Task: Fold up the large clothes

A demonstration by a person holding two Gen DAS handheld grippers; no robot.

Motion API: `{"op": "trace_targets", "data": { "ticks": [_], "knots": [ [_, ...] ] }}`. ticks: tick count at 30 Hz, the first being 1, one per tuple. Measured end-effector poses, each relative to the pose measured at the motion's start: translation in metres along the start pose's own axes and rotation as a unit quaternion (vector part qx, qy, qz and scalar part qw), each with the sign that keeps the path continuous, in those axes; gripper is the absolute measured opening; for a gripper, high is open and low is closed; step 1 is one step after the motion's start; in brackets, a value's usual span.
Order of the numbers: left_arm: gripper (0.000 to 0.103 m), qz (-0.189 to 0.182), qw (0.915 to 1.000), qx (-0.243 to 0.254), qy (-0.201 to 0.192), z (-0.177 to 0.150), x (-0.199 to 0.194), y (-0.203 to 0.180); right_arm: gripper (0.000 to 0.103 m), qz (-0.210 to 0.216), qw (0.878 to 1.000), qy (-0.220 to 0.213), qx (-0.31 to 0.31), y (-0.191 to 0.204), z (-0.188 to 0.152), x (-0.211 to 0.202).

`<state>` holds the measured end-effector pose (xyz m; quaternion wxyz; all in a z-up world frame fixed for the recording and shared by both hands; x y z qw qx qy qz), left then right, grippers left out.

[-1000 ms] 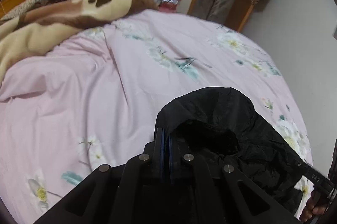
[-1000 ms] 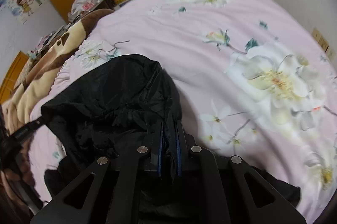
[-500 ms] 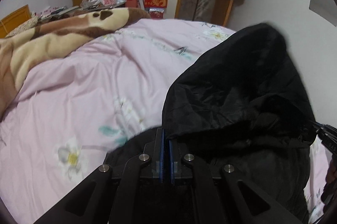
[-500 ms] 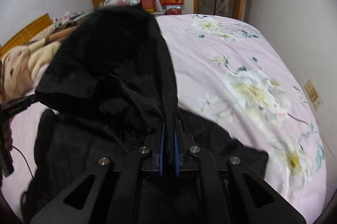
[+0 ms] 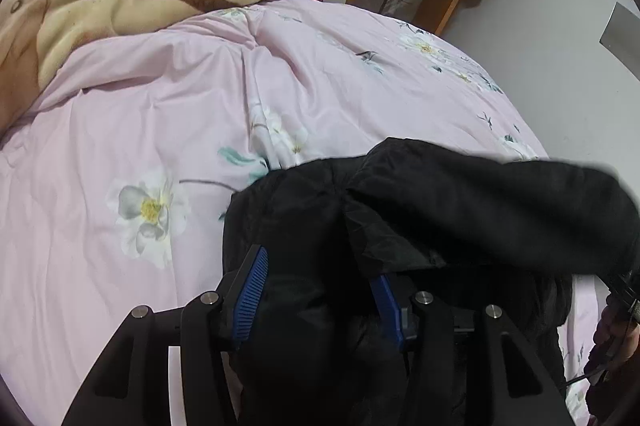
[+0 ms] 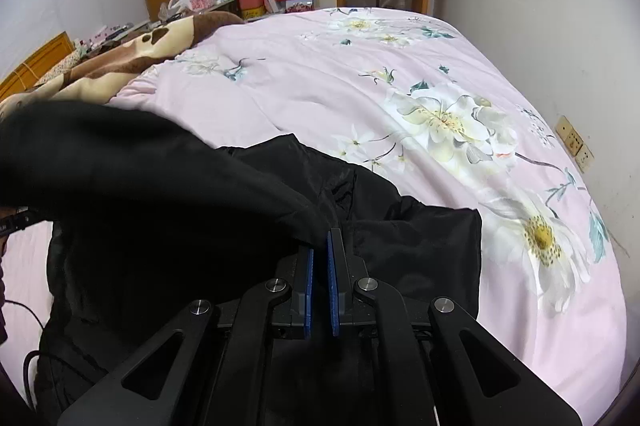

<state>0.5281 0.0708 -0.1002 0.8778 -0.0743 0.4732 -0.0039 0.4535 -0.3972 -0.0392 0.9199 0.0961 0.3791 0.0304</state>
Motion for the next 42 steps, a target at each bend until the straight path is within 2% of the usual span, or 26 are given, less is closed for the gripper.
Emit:
{"op": "trace_targets", "data": {
  "ticks": [2, 6, 8, 10, 12, 13, 14, 16, 17, 20, 21, 24, 25, 27, 29, 32, 34, 35, 36, 37, 39, 42],
  "knots": [
    [0.053, -0.018, 0.9998, 0.000, 0.010, -0.007, -0.003, 0.005, 0.006, 0.000, 1.000, -0.005, 0.009, -0.003, -0.002, -0.003],
    [0.055, 0.017, 0.9989, 0.044, 0.006, -0.023, -0.016, 0.016, 0.006, -0.005, 0.999, -0.006, 0.031, -0.008, -0.005, -0.010],
    [0.055, 0.011, 0.9990, 0.041, 0.011, -0.027, -0.021, 0.024, 0.006, -0.013, 0.999, -0.013, 0.036, -0.007, -0.008, -0.021],
    [0.055, 0.003, 0.9996, 0.028, 0.009, -0.030, -0.030, 0.032, 0.010, -0.016, 0.999, -0.020, 0.034, -0.001, -0.014, -0.036],
    [0.055, -0.006, 0.9996, 0.028, 0.003, -0.029, -0.037, 0.032, 0.026, -0.010, 0.999, -0.033, 0.008, 0.016, -0.019, -0.056],
    [0.059, -0.013, 0.9995, 0.028, -0.001, -0.029, -0.041, 0.030, 0.036, -0.005, 0.999, -0.038, -0.012, 0.027, -0.022, -0.063],
    [0.064, -0.023, 0.9993, 0.028, -0.002, -0.027, -0.043, 0.027, 0.040, 0.010, 0.998, -0.043, -0.045, 0.043, -0.026, -0.072],
    [0.070, -0.052, 0.9983, 0.024, -0.003, -0.025, -0.047, 0.019, 0.055, 0.045, 0.993, -0.048, -0.096, 0.072, -0.034, -0.080],
    [0.072, -0.059, 0.9980, 0.023, -0.001, -0.023, -0.047, 0.014, 0.057, 0.068, 0.988, -0.045, -0.128, 0.093, -0.039, -0.082],
    [0.074, -0.079, 0.9967, 0.014, 0.009, -0.019, -0.044, 0.002, 0.065, 0.092, 0.974, -0.035, -0.203, 0.139, -0.052, -0.075],
    [0.074, -0.098, 0.9950, -0.001, 0.019, -0.016, -0.042, -0.001, 0.070, 0.091, 0.965, -0.027, -0.244, 0.160, -0.061, -0.067],
    [0.080, -0.138, 0.9893, -0.029, 0.039, -0.010, -0.034, -0.007, 0.072, 0.092, 0.948, -0.008, -0.306, 0.190, -0.082, -0.046],
    [0.080, -0.142, 0.9884, -0.032, 0.042, -0.008, -0.032, -0.009, 0.072, 0.094, 0.938, -0.004, -0.333, 0.202, -0.090, -0.038],
    [0.080, -0.144, 0.9879, -0.040, 0.042, -0.005, -0.029, -0.012, 0.072, 0.061, 0.921, 0.010, -0.385, 0.218, -0.104, -0.018],
    [0.081, -0.149, 0.9870, -0.043, 0.045, -0.001, -0.025, -0.016, 0.072, 0.032, 0.905, 0.008, -0.425, 0.225, -0.113, -0.005],
    [0.081, -0.154, 0.9850, -0.043, 0.064, 0.001, -0.014, -0.020, 0.072, -0.003, 0.890, 0.020, -0.456, 0.226, -0.120, 0.015],
    [0.081, -0.150, 0.9850, -0.043, 0.073, -0.001, -0.008, -0.022, 0.072, -0.036, 0.887, 0.029, -0.459, 0.223, -0.119, 0.028],
    [0.081, -0.151, 0.9849, -0.042, 0.074, -0.002, -0.007, -0.022, 0.068, -0.036, 0.894, 0.036, -0.444, 0.219, -0.115, 0.032],
    [0.081, -0.150, 0.9848, -0.043, 0.076, -0.003, -0.005, -0.022, 0.047, -0.032, 0.900, 0.035, -0.433, 0.218, -0.112, 0.031],
    [0.081, -0.152, 0.9842, -0.045, 0.078, -0.004, -0.004, -0.023, 0.020, -0.030, 0.909, 0.030, -0.415, 0.215, -0.108, 0.030],
    [0.081, -0.159, 0.9826, -0.046, 0.084, -0.004, 0.000, -0.026, 0.013, -0.028, 0.923, 0.026, -0.384, 0.208, -0.099, 0.026],
    [0.082, -0.164, 0.9808, -0.054, 0.092, -0.001, 0.006, -0.029, 0.007, 0.010, 0.944, 0.021, -0.329, 0.202, -0.080, 0.010]
  ]
}}
Point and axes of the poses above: each gripper's, at about its wrist camera, not at the fingertips, and x roughly the way its jaws point, y to its left, z to its top, the point moved 2 cm from there along x, roughly the way its jaws point, and after that the axes turned 11 degrees about z, right-handed, at the moved point
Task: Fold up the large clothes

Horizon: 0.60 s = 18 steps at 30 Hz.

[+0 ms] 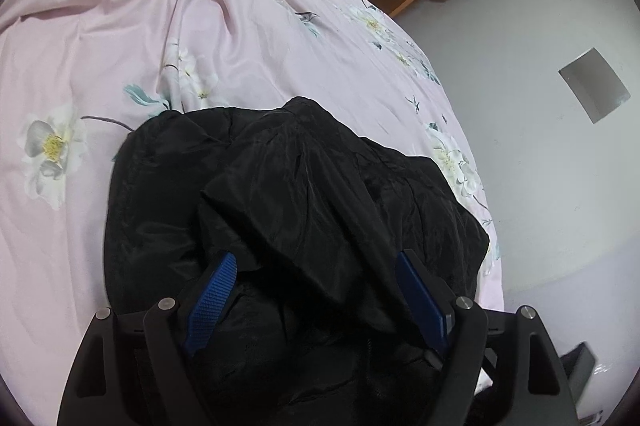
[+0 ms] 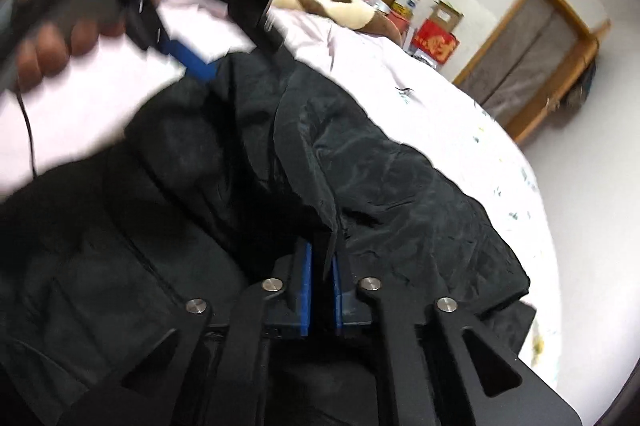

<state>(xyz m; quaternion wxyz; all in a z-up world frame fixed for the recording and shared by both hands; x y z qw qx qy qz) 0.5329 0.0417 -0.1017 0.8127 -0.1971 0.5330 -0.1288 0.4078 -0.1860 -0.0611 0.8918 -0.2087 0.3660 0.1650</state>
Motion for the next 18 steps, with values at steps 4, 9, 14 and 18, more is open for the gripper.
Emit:
{"op": "trace_targets", "data": {
  "ticks": [4, 9, 14, 18],
  "knots": [
    [0.082, -0.025, 0.9993, -0.024, -0.009, 0.011, 0.001, -0.003, 0.006, 0.059, 0.995, -0.024, 0.078, -0.020, 0.021, -0.025],
    [0.084, -0.038, 0.9969, -0.067, -0.018, 0.039, 0.012, -0.007, 0.005, 0.101, 0.984, -0.066, 0.130, -0.031, 0.031, -0.054],
    [0.078, 0.025, 0.9901, -0.096, -0.099, 0.060, -0.002, 0.003, 0.005, 0.109, 0.984, -0.069, 0.122, -0.016, 0.032, -0.057],
    [0.032, 0.137, 0.9859, -0.056, -0.079, 0.052, 0.007, 0.022, 0.005, 0.133, 0.981, -0.054, 0.128, -0.009, 0.023, -0.049]
  ]
}}
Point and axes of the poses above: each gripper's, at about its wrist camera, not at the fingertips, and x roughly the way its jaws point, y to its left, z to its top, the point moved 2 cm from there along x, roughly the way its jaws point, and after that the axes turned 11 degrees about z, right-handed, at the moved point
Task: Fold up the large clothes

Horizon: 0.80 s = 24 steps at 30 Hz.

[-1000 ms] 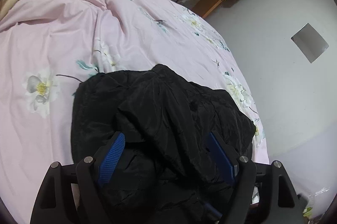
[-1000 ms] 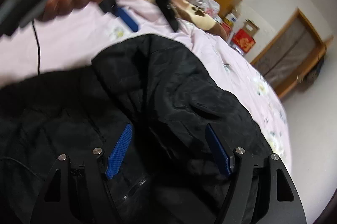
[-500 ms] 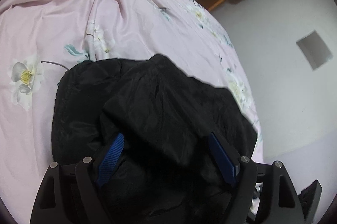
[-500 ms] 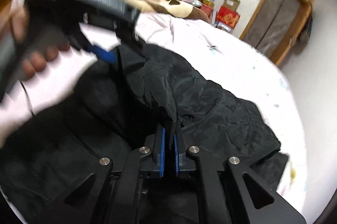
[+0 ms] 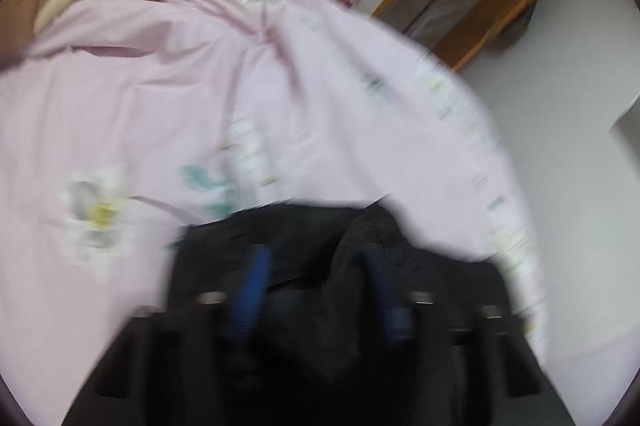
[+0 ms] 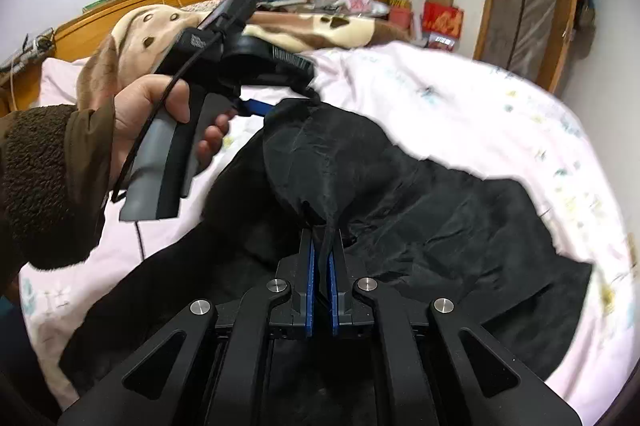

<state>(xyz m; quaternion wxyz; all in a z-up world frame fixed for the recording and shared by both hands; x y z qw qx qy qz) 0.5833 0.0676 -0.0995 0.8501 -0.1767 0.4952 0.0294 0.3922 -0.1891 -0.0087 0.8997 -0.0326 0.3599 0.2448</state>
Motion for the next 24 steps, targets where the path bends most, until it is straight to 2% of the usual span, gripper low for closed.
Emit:
{"op": "trace_targets", "data": {
  "ticks": [2, 3, 4, 5, 6, 8, 9, 10, 11, 12, 13, 14, 17, 18, 19, 21, 24],
  "knots": [
    [0.013, 0.055, 0.9982, 0.024, -0.004, -0.007, 0.003, 0.010, 0.005, 0.006, 1.000, 0.008, 0.006, 0.002, -0.008, 0.008],
    [0.011, 0.113, 0.9922, 0.050, -0.015, -0.010, 0.004, 0.014, 0.005, 0.014, 1.000, 0.017, 0.009, 0.004, -0.013, 0.014],
    [0.011, 0.145, 0.9872, 0.063, -0.019, -0.013, 0.006, 0.019, 0.005, 0.015, 1.000, 0.021, 0.009, 0.006, -0.016, 0.018],
    [0.011, 0.170, 0.9825, 0.072, -0.019, -0.014, 0.008, 0.023, 0.005, 0.018, 0.999, 0.027, 0.010, 0.008, -0.019, 0.021],
    [0.011, 0.170, 0.9840, 0.054, -0.006, -0.015, 0.009, 0.034, 0.005, 0.024, 0.999, 0.034, 0.016, 0.007, -0.023, 0.024],
    [0.011, 0.134, 0.9907, 0.018, 0.018, -0.015, 0.007, 0.048, 0.005, 0.028, 0.999, 0.036, 0.026, 0.006, -0.027, 0.029],
    [0.013, 0.122, 0.9923, 0.010, 0.015, -0.015, -0.001, 0.049, 0.006, 0.030, 0.998, 0.039, 0.029, 0.005, -0.028, 0.031],
    [0.019, 0.122, 0.9923, 0.021, 0.002, -0.015, -0.008, 0.045, 0.007, 0.034, 0.998, 0.042, 0.036, 0.004, -0.029, 0.032],
    [0.033, 0.121, 0.9916, 0.044, -0.014, -0.016, -0.016, 0.037, 0.009, 0.037, 0.997, 0.041, 0.047, 0.002, -0.030, 0.032],
    [0.044, 0.104, 0.9916, 0.070, -0.033, -0.019, -0.029, 0.026, 0.011, 0.046, 0.996, 0.036, 0.067, -0.003, -0.031, 0.029],
    [0.060, 0.091, 0.9917, 0.080, -0.043, -0.021, -0.038, 0.017, 0.016, 0.049, 0.995, 0.032, 0.075, -0.007, -0.031, 0.026],
    [0.065, 0.086, 0.9908, 0.090, -0.054, -0.023, -0.047, 0.008, 0.019, 0.047, 0.995, 0.027, 0.082, -0.009, -0.031, 0.023],
    [0.066, 0.062, 0.9880, 0.118, -0.077, -0.027, -0.072, -0.024, 0.031, 0.033, 0.995, -0.007, 0.097, -0.022, -0.031, -0.007],
    [0.067, 0.046, 0.9869, 0.135, -0.076, -0.032, -0.077, -0.036, 0.038, 0.035, 0.994, -0.018, 0.107, -0.029, -0.032, -0.019],
    [0.070, 0.031, 0.9856, 0.151, -0.069, -0.038, -0.079, -0.048, 0.050, 0.037, 0.992, -0.028, 0.120, -0.037, -0.034, -0.031],
    [0.078, -0.015, 0.9821, 0.185, -0.032, -0.059, -0.081, -0.068, 0.059, 0.027, 0.988, -0.043, 0.145, -0.057, -0.039, -0.050],
    [0.082, -0.029, 0.9735, 0.227, -0.004, -0.090, -0.083, -0.087, 0.059, -0.013, 0.981, -0.063, 0.181, -0.096, -0.052, -0.082]
  ]
}}
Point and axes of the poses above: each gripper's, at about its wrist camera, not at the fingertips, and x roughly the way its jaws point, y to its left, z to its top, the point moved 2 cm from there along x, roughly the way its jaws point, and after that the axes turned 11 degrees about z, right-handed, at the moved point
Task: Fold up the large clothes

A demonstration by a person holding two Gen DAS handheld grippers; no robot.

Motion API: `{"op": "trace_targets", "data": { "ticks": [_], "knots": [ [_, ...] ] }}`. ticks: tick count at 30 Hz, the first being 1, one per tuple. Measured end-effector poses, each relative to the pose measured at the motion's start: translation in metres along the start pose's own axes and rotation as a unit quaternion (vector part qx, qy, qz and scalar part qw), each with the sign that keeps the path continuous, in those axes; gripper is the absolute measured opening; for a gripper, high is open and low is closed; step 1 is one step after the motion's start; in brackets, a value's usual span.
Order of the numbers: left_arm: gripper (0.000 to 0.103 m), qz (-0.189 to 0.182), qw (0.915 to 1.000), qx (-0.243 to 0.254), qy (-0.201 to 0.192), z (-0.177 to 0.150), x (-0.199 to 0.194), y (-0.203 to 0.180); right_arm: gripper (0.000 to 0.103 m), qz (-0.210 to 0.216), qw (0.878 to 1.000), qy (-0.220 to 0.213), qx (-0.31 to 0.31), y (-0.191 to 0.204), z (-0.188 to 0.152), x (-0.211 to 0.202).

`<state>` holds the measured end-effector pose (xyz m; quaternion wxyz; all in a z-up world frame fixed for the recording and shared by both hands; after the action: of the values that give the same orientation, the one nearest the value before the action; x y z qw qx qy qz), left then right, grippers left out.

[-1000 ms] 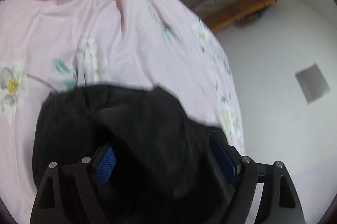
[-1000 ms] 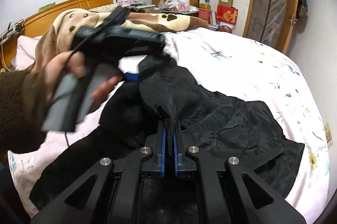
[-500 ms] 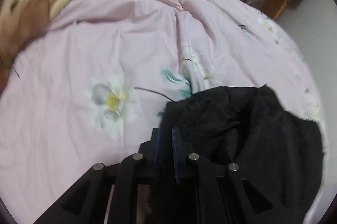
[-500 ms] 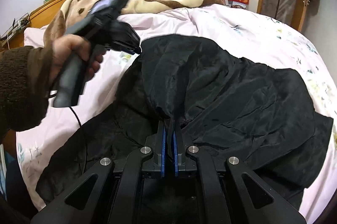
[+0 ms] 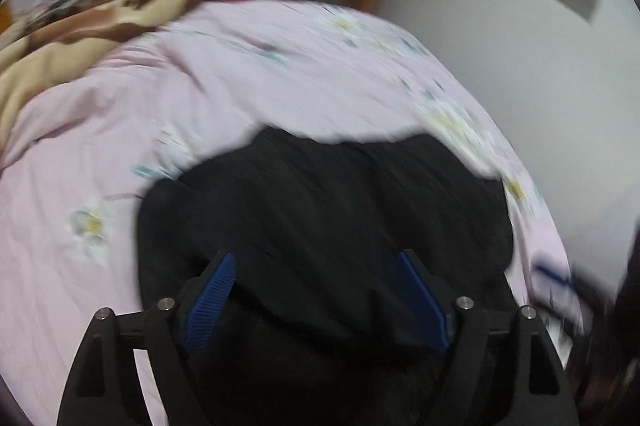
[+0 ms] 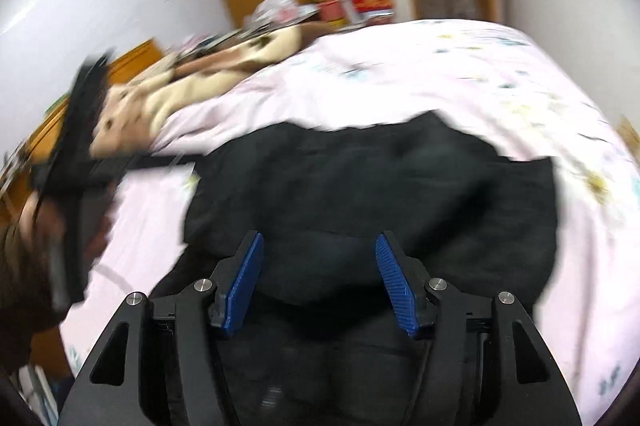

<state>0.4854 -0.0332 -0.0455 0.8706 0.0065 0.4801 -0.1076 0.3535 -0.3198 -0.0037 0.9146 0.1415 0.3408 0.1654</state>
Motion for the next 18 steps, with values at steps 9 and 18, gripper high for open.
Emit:
{"op": "trace_targets", "data": {
  "ticks": [9, 18],
  "knots": [
    [0.085, 0.052, 0.9968, 0.006, 0.059, -0.024, 0.042, -0.029, 0.059, -0.011, 0.990, -0.014, 0.139, -0.088, 0.020, -0.001],
    [0.087, 0.096, 0.9889, 0.000, 0.113, -0.036, 0.086, 0.001, 0.059, 0.025, 0.971, 0.022, 0.236, -0.123, 0.033, 0.070]
  ]
}}
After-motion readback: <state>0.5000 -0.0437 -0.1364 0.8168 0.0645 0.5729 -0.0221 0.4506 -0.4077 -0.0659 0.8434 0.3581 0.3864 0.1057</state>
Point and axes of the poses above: each gripper's, at about its wrist camera, not at the fingertips, and x roughly the way its jaws point, y to its left, z to its top, the point moved 2 cm from there along x, roughly the way its jaws point, and after that the axes turned 11 degrees about z, right-handed, at the moved point
